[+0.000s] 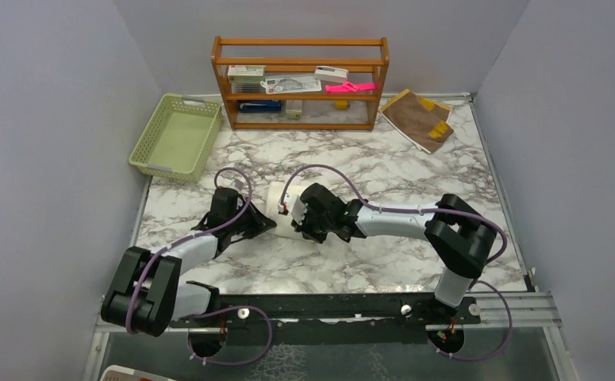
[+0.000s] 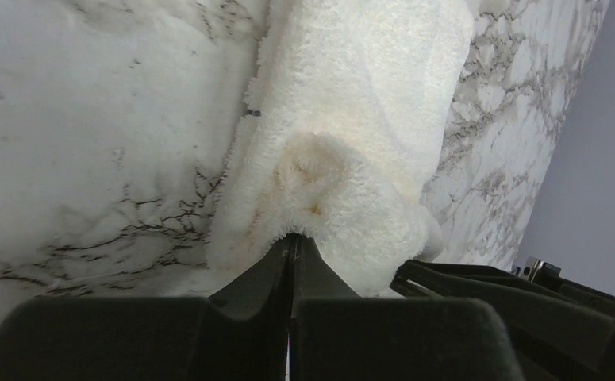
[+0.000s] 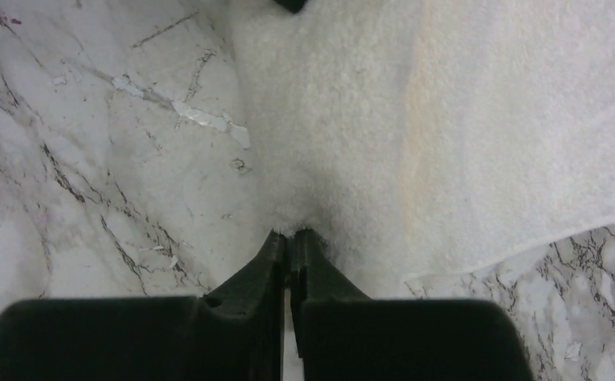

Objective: Roll the towels
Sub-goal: Roll the towel at the center of the board.

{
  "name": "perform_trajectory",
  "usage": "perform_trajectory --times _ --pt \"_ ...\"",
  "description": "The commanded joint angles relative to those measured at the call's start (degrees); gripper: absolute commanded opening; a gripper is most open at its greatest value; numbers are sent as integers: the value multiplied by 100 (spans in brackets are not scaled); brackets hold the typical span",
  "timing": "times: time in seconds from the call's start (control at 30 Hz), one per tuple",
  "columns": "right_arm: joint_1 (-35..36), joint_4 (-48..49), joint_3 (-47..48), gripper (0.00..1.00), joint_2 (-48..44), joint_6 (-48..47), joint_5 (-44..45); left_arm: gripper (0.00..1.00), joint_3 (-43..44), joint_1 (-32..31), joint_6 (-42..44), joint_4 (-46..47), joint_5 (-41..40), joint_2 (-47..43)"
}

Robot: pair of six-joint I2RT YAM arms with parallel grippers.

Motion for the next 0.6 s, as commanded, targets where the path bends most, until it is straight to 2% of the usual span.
perform_trajectory --times 0.0,0.13,0.2,0.27,0.4,0.57 --pt "-460 -557 8 1 66 574 -316 0 223 478 512 -1117 75 -376" --pt "-800 -655 173 1 -337 1077 -1822 0 746 732 983 -1560 393 -951" --pt "-892 -555 223 1 -548 1461 -2407 5 1098 787 1305 -1774 665 -1073" --pt "-1042 -425 278 1 -723 1998 -2808 15 1359 810 1600 -1948 1026 -1106" --pt "-1581 -660 657 1 -609 2881 -3510 41 1484 811 1808 -1972 1515 -1168" --pt "-2153 -882 1102 1 -27 3518 -4737 63 1209 811 1578 -1587 2048 -1299"
